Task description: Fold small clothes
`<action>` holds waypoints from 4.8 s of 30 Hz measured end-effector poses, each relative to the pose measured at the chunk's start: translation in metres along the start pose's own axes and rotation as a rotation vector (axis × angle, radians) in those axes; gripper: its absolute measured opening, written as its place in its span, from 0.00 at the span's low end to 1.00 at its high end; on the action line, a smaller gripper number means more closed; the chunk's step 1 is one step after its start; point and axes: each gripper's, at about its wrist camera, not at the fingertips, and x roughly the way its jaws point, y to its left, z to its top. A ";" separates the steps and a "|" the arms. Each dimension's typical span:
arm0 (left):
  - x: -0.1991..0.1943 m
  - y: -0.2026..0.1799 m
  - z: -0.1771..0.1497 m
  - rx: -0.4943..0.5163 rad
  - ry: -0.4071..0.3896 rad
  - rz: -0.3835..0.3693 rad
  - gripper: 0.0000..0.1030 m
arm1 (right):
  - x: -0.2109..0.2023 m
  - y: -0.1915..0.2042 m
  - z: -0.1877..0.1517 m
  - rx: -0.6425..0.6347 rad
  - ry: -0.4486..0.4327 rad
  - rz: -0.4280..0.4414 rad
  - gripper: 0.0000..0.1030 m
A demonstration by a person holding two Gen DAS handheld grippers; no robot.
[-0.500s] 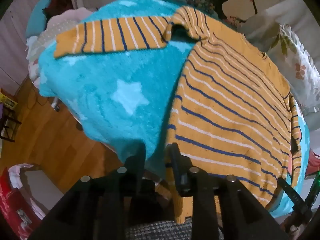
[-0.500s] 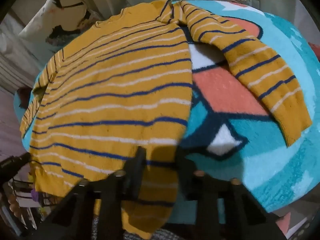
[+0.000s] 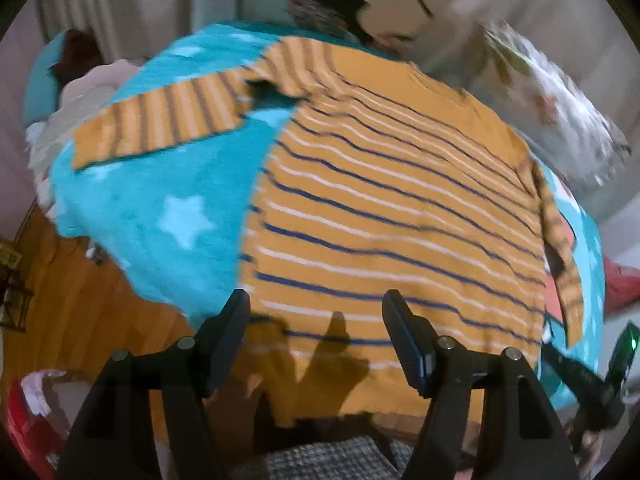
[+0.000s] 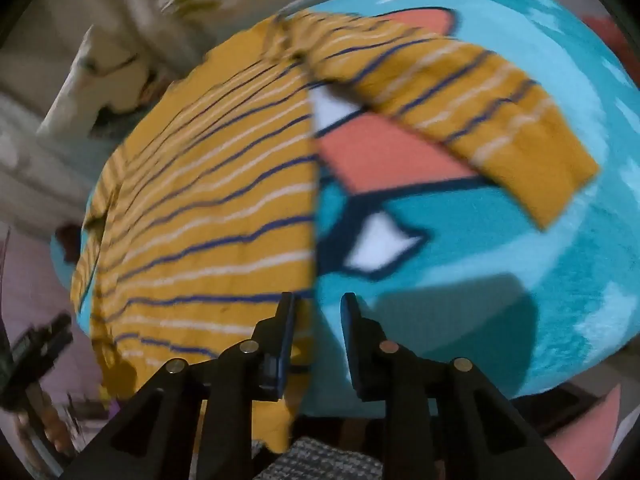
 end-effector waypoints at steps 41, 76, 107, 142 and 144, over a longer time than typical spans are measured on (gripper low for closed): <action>0.027 -0.062 -0.010 0.163 0.078 0.060 0.69 | -0.046 -0.127 0.077 0.310 -0.213 -0.092 0.11; 0.028 -0.064 -0.012 0.248 0.081 0.113 0.69 | -0.086 -0.147 0.116 0.268 -0.317 -0.229 0.10; 0.035 0.185 0.112 -0.023 0.034 0.068 0.69 | 0.129 0.339 0.174 -0.198 -0.012 0.144 0.09; 0.064 0.319 0.138 -0.335 0.013 -0.003 0.69 | 0.155 0.378 0.081 -0.330 0.118 0.169 0.46; 0.067 0.319 0.144 -0.311 0.015 -0.015 0.65 | 0.152 0.368 0.079 -0.311 0.114 0.158 0.46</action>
